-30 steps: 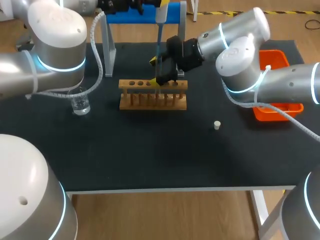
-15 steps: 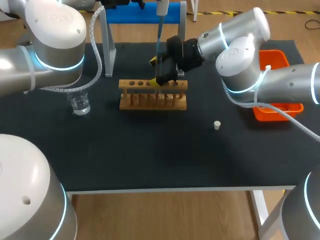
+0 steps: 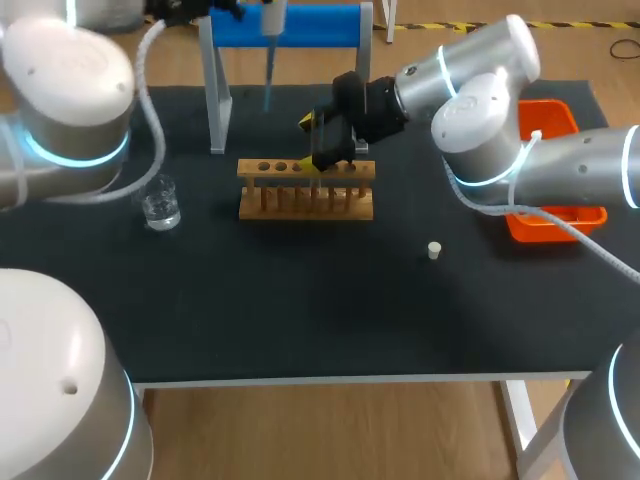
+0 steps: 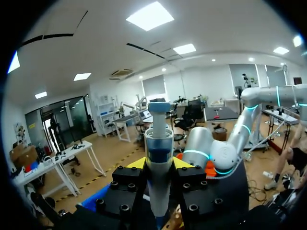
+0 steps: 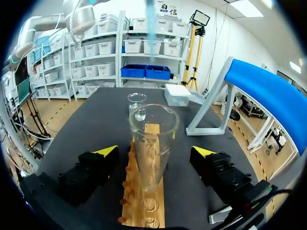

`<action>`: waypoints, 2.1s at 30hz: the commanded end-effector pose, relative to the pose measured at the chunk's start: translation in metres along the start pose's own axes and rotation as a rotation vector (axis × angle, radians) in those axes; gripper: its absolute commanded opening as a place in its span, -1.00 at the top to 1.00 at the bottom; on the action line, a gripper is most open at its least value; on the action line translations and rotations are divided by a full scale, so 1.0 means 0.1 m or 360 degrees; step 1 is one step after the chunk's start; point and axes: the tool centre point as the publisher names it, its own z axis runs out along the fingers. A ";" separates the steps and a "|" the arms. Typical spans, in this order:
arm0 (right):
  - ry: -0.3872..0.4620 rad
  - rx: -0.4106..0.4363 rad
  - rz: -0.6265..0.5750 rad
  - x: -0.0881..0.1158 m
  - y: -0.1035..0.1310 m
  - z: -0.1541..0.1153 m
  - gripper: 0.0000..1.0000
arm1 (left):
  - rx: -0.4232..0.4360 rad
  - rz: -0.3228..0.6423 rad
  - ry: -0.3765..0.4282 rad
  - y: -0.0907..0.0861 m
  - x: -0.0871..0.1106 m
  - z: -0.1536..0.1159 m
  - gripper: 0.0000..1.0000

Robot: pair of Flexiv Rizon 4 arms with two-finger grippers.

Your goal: Invert the test tube, pick up the pipette, mount the tip to pipette, aspirate from beaker and dispense into the tube, eject the tip, return the pipette, and cap with the stopper.

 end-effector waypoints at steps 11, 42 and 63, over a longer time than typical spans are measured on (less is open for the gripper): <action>0.0005 0.0004 0.0001 -0.01 0.00 -0.01 -1.00 | -0.0049 -0.0177 -0.0157 0.88 0.23 -1.20 1.00; 0.0005 0.0004 0.0001 -0.01 0.00 -0.01 -1.00 | 0.0013 -0.0177 0.0327 0.99 1.45 -0.45 1.00; 0.0005 0.0004 0.0001 -0.01 0.00 -0.01 -1.00 | 0.0090 0.0022 0.0465 0.84 1.82 -0.17 1.00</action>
